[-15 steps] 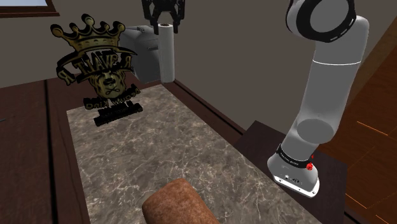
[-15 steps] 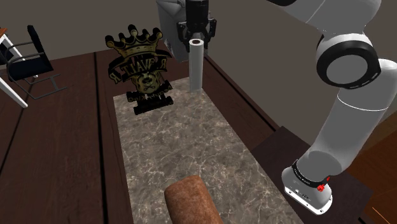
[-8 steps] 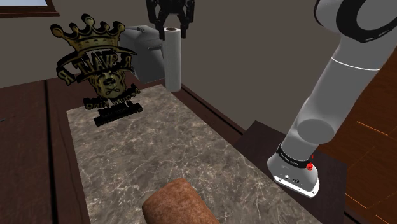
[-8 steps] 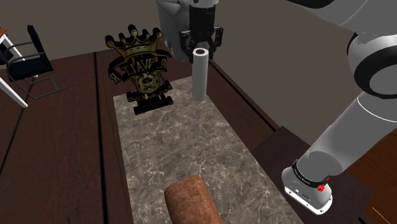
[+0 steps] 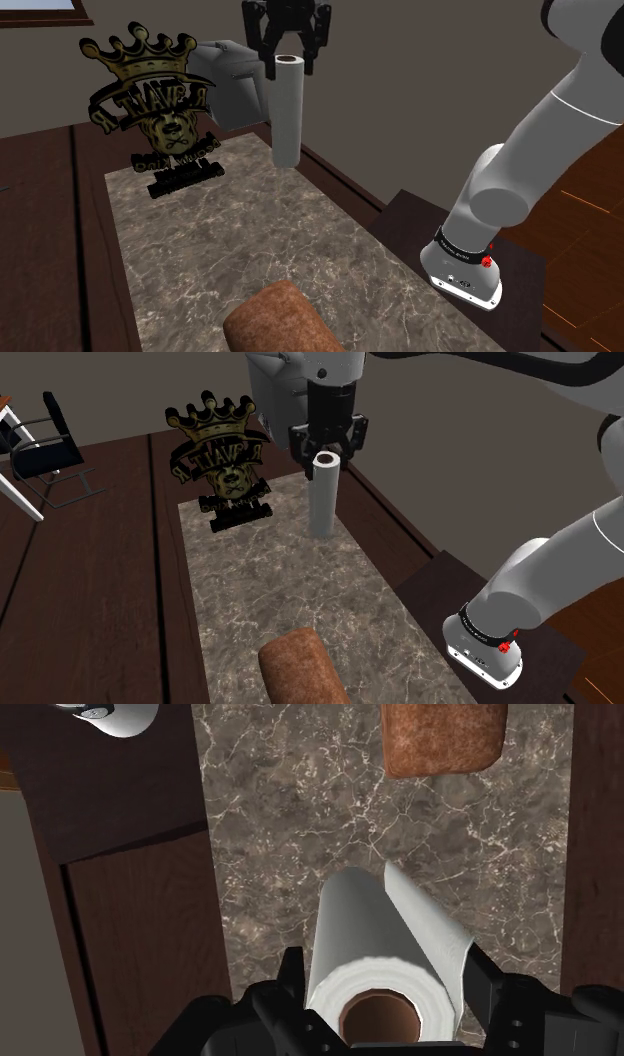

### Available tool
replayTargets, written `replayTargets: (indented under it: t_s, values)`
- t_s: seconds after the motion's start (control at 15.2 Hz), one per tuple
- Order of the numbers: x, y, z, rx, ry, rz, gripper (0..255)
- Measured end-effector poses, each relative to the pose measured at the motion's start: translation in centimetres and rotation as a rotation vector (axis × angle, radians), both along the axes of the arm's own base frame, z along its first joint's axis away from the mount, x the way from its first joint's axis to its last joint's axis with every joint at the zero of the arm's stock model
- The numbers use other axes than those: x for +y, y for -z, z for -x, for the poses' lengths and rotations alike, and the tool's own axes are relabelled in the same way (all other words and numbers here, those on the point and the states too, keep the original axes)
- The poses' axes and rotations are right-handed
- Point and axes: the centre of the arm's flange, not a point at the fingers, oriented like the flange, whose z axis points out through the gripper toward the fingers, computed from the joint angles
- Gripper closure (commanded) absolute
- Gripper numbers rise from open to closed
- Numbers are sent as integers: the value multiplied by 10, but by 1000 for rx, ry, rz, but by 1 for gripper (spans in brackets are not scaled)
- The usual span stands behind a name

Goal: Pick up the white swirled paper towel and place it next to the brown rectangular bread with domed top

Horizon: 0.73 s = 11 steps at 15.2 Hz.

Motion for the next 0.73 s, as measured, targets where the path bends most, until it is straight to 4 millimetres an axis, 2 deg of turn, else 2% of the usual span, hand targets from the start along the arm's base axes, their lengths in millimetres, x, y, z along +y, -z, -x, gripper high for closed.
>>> replayTargets:
  t_s: [0.73]
  values:
    - [67,0,125,0,0,-1,255]
